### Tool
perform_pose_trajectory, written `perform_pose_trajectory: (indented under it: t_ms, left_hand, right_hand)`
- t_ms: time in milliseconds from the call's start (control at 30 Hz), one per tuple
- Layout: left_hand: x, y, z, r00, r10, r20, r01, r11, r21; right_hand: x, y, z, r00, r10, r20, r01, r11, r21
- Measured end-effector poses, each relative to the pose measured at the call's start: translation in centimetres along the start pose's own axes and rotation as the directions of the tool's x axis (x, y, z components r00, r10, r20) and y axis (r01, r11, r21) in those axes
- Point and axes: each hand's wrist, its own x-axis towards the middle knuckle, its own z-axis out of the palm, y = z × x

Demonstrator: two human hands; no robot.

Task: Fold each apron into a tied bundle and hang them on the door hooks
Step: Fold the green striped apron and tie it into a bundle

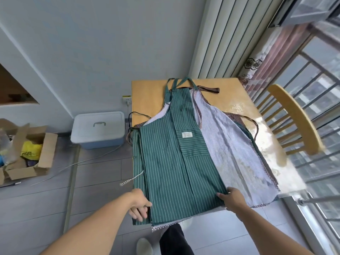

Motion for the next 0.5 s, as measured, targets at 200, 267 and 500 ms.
perform_pose_trajectory:
  t_ms: [200, 267, 500]
  left_hand:
    - [1.7, 4.4, 0.9, 0.825, 0.429, -0.368, -0.345, 0.898, 0.273]
    - [2.1, 5.5, 1.7, 0.667, 0.605, -0.435, -0.392, 0.781, 0.486]
    - [4.8, 4.2, 3.1, 0.831, 0.508, -0.225, -0.207, 0.658, 0.724]
  right_hand:
    - [-1.0, 0.6, -0.6, 0.993, -0.105, -0.063, 0.100, 0.993, -0.066]
    - [-1.4, -0.3, 0.4, 0.987, -0.118, -0.108, 0.121, 0.993, 0.019]
    - [-4.7, -5.7, 4.3, 0.913, -0.310, -0.266, 0.373, 0.897, 0.237]
